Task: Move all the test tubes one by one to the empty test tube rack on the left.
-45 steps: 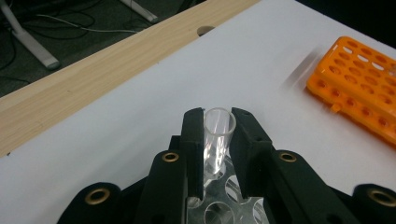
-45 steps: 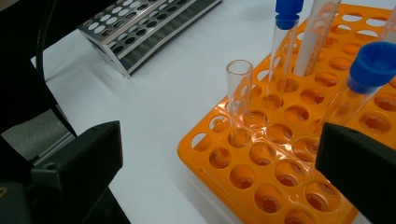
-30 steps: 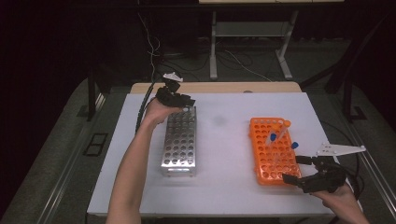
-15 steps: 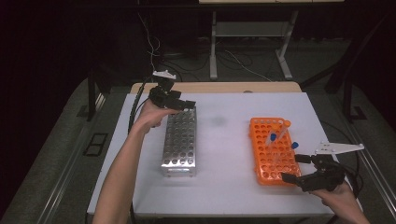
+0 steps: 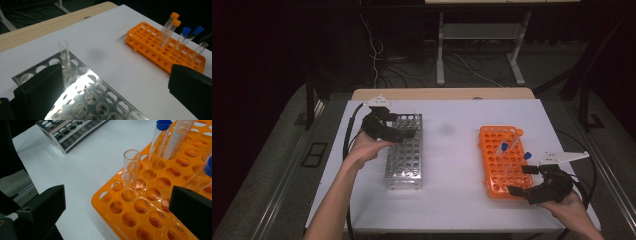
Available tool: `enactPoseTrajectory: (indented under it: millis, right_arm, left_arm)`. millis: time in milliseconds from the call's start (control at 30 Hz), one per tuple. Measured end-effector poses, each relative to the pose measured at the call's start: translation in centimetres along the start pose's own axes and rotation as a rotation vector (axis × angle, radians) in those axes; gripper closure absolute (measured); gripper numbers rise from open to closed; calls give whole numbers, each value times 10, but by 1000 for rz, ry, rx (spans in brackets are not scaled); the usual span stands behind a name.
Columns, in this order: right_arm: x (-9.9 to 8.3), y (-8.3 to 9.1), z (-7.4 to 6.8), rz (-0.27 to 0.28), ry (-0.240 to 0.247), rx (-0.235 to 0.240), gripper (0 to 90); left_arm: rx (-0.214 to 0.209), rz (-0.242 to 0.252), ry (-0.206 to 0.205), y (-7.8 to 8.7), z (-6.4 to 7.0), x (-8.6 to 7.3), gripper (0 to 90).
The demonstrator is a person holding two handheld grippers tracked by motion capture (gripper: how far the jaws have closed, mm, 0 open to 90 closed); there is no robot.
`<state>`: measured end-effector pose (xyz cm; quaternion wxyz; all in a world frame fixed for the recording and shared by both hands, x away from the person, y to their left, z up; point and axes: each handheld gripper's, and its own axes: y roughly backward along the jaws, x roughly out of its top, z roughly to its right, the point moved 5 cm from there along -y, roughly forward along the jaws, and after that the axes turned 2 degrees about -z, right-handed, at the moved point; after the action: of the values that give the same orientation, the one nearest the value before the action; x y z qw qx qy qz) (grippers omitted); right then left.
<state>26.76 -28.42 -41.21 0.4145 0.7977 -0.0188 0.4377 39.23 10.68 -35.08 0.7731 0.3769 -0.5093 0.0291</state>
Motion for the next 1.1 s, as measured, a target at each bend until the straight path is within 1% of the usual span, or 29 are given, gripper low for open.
enactPoseTrajectory:
  millis: [200,267,333,367,433,467,533,567,600,633,700,733,767,833,867,933,1067,1100]
  right_arm:
    - [0,-8,2,-26,10,-10,5]
    - [0,-10,4,-29,21,-15,55]
    - [0,-11,4,-37,25,-27,69]
    - [0,-12,5,-44,31,-34,126]
    - [-1,-15,7,-55,39,-53,181]
    - [-1,-15,7,-58,42,-61,233]
    - [-1,-16,8,-58,44,-64,250]
    - [0,-18,9,-63,51,-70,313]
    - [0,-18,9,-63,51,-70,313]
    - [0,-19,9,-60,52,-70,334]
    - [1,-21,10,-65,58,-75,384]
    - [1,-23,11,-67,62,-80,432]
    - [1,-23,11,-67,62,-80,432]
    - [1,-25,12,-76,67,-78,478]
    - [2,-27,12,-80,72,-80,518]
    - [2,-28,13,-82,75,-80,535]
    - [2,-32,14,-92,87,-85,629]
    - [2,-34,14,-95,94,-83,683]
  left_arm:
    - [-5,13,-5,9,13,-20,0]
    - [-8,19,-10,12,19,-27,0]
    - [-15,24,-17,15,25,-33,0]
    - [-16,24,-20,16,27,-37,0]
    - [-22,31,-20,19,32,-43,0]
    - [-23,32,-23,21,35,-46,0]
    - [-32,31,-23,23,39,-52,0]
    - [-35,30,-24,23,41,-54,0]
    - [-37,27,-27,23,43,-57,0]
    - [-41,26,-29,23,44,-58,0]
    - [-49,26,-33,23,48,-61,0]
    - [-51,25,-32,23,50,-62,0]
    - [-54,22,-39,23,51,-63,0]
    - [-63,21,-44,23,55,-64,0]
    - [-66,19,-48,23,57,-65,0]
    - [-72,16,-57,22,61,-66,0]
    - [-87,10,-66,22,68,-70,0]
    - [-88,5,-69,21,70,-70,0]
